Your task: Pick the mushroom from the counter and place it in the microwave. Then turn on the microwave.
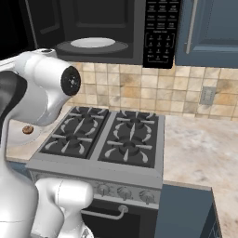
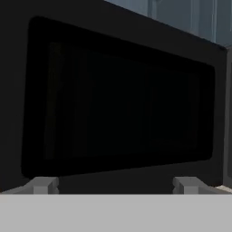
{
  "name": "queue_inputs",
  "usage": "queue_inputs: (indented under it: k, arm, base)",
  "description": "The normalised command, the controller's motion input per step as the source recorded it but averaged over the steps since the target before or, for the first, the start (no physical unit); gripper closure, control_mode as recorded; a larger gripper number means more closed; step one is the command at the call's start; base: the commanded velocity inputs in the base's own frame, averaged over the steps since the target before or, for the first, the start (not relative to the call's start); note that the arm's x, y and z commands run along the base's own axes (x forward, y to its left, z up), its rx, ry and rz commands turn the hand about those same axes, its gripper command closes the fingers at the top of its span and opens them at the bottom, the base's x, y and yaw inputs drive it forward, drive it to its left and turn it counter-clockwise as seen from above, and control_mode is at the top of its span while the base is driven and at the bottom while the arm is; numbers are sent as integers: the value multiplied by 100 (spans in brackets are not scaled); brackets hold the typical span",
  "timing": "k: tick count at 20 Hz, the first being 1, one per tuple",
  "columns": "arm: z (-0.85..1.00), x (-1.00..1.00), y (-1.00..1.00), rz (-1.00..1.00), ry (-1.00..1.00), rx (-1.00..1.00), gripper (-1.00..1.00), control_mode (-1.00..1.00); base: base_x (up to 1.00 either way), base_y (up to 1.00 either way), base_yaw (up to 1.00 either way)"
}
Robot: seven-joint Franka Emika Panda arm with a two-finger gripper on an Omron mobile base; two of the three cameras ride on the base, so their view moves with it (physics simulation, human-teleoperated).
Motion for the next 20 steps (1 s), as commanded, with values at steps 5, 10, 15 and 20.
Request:
queue_inputs:
  k: [5,10,15,20]
  arm:
    - [0,13,-8,-18,1,-2,-100,-100]
    - [0,11,-9,-18,3,-2,-100,-100]
    - [0,17,-16,-16,2,-1,-100,-100]
    - [0,22,-18,-16,1,0,-100,-100]
  base:
    - [0,0,0]
    - [0,0,0]
    - [0,0,0]
    - [0,0,0]
